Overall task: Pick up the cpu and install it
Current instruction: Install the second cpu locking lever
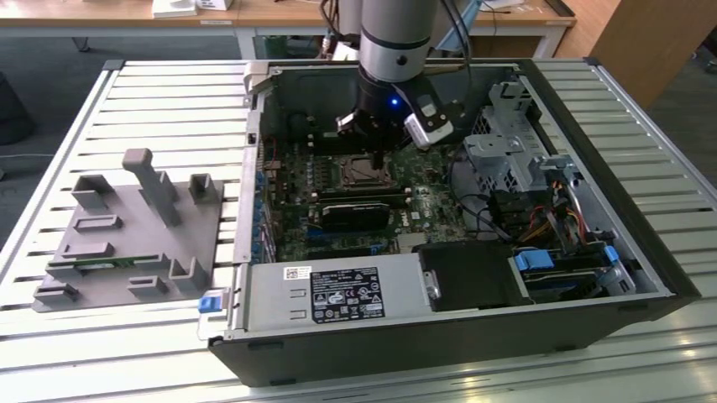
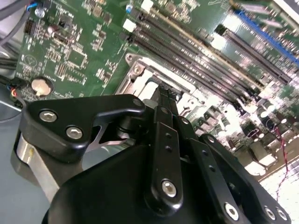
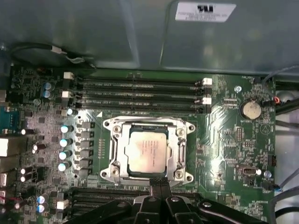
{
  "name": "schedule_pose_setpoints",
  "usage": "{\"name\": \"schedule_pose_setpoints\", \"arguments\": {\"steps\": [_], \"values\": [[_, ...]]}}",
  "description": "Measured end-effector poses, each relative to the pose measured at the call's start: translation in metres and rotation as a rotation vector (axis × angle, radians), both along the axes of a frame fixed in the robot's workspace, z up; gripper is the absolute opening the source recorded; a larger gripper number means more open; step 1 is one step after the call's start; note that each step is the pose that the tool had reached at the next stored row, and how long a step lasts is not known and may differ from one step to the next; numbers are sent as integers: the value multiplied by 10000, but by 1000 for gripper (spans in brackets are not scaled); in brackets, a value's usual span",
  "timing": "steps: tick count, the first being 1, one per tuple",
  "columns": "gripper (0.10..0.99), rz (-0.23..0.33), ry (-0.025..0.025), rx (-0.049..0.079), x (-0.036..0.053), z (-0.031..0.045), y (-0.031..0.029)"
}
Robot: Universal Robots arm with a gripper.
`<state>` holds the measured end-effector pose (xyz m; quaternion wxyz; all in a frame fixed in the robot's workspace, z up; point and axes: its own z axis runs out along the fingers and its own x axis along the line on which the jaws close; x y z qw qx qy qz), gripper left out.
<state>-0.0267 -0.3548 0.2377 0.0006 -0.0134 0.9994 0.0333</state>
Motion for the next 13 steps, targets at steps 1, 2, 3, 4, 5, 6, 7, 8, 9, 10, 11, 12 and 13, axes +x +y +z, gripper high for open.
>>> {"name": "schedule_pose_setpoints", "arguments": {"steps": [1,2,3,4,5,6,7,8,9,10,11,12,13], "values": [[106,-1,0,1,0,-3,-18],[106,0,0,1,-1,-6,-35],[106,0,0,1,-3,-8,-51],[106,-2,0,2,-24,-13,-77],[106,0,-1,1,-52,-13,-80],[106,0,0,0,-86,-14,-83],[106,1,0,0,-121,-15,-85],[106,1,-1,0,-154,-16,-87],[106,-1,-1,0,-185,-16,-89],[106,0,0,0,-208,-17,-91],[106,-1,-1,1,-212,-18,-91],[106,0,0,1,-212,-18,-91],[106,-1,0,0,-212,-18,-91]]}}
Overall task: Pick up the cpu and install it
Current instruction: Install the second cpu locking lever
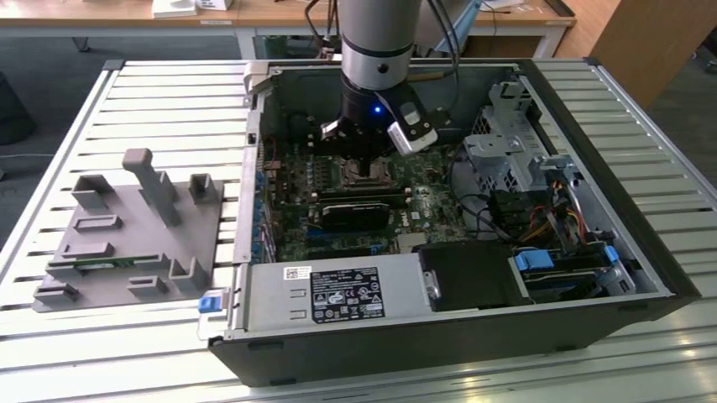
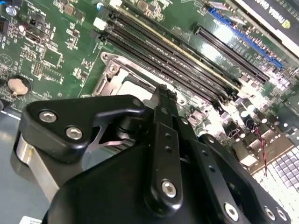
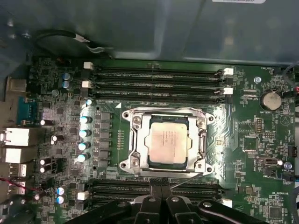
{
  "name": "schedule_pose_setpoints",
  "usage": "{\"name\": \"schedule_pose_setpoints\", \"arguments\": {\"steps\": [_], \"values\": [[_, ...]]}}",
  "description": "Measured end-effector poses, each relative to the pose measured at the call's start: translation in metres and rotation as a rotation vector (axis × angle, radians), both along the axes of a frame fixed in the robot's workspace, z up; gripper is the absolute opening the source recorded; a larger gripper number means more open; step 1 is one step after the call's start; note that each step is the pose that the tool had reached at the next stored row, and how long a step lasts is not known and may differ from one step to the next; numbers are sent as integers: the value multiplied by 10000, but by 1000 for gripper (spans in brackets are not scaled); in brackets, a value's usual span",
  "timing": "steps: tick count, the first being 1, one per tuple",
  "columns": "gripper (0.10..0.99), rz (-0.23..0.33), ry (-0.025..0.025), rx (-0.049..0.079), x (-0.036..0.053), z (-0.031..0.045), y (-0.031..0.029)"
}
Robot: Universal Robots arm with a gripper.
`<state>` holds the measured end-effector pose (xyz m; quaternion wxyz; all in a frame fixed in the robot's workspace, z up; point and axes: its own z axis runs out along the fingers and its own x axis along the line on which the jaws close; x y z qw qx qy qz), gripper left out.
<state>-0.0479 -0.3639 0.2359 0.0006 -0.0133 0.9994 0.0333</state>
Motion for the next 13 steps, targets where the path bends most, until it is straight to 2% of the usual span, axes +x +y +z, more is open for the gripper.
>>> {"name": "schedule_pose_setpoints", "arguments": {"steps": [7,13], "values": [[106,-36,-1,3,-2,-25,-24],[106,-36,0,1,-61,-62,-26]]}}
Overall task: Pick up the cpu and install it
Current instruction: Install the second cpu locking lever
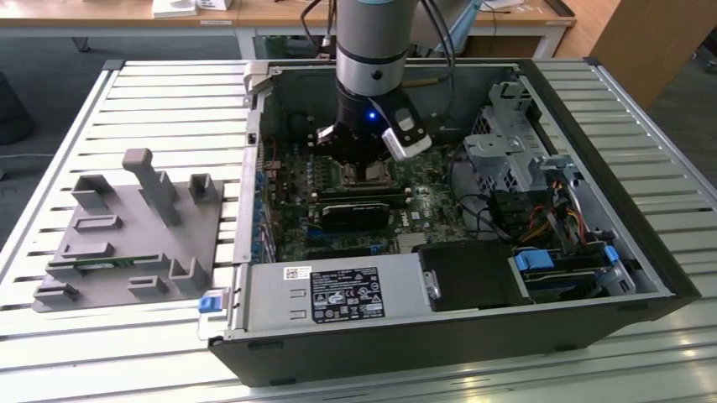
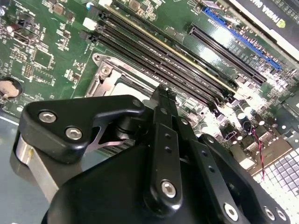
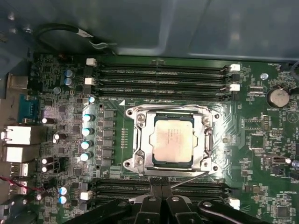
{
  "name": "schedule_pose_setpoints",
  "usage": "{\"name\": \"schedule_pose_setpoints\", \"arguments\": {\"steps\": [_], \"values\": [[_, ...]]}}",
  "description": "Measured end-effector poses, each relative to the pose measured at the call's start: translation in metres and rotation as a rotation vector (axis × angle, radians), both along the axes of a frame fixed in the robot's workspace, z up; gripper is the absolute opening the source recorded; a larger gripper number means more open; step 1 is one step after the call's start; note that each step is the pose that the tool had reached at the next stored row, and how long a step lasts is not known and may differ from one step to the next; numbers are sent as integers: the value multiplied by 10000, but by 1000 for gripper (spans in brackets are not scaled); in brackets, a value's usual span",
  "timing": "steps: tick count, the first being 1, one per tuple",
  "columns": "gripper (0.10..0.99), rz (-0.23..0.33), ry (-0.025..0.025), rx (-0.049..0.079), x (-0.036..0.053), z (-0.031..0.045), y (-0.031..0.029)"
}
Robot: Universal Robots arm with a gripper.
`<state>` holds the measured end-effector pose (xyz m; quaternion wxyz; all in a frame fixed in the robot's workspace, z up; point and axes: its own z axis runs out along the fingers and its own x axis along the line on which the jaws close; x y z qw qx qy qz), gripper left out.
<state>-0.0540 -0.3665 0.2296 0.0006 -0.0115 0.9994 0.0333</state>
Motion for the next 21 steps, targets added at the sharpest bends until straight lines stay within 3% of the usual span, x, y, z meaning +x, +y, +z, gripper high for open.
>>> {"name": "schedule_pose_setpoints", "arguments": {"steps": [9,14,19,21], "values": [[106,-9,0,23,-10,-10,-75],[106,-8,0,41,-93,-14,-82],[106,-7,1,42,-113,-84,-82],[106,-10,3,104,-114,-107,-83]]}}
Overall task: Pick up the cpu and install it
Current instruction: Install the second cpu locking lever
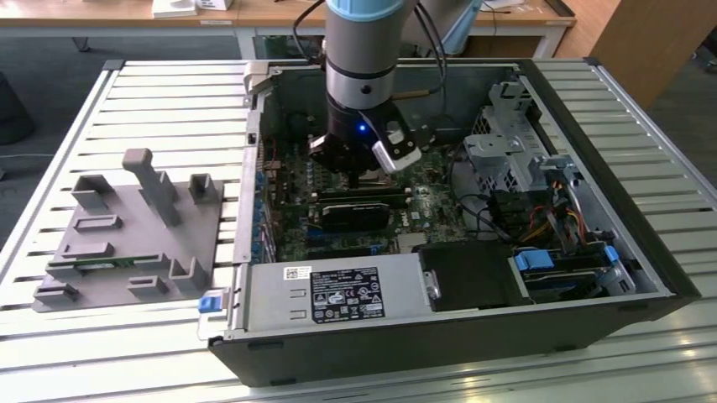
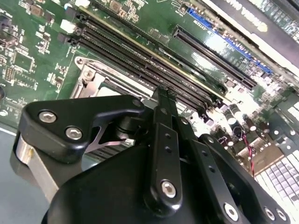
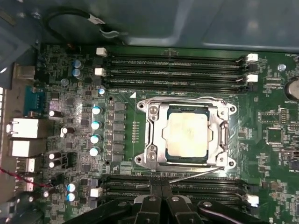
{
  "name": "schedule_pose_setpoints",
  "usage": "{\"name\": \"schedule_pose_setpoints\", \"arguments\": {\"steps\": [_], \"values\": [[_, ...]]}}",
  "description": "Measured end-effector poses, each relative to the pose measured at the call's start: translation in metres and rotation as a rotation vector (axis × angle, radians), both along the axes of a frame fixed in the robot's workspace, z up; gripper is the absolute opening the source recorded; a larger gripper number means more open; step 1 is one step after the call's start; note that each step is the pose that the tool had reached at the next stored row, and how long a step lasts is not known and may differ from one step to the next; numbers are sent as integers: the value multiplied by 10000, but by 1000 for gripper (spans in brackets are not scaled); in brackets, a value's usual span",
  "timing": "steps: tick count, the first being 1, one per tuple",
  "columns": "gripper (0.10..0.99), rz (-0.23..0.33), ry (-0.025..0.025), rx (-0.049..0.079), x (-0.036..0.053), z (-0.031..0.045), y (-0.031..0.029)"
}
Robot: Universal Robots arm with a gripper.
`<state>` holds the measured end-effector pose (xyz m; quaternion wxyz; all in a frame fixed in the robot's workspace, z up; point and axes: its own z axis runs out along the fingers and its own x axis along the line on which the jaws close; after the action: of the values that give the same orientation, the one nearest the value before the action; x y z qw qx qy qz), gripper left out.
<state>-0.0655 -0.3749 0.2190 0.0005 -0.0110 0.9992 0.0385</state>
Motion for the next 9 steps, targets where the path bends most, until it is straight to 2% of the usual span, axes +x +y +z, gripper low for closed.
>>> {"name": "schedule_pose_setpoints", "arguments": {"steps": [2,6,9], "values": [[106,-7,-3,174,0,-9,-5],[106,-7,-3,460,-5,-10,-58],[106,-7,-2,584,-19,-11,-88]]}}
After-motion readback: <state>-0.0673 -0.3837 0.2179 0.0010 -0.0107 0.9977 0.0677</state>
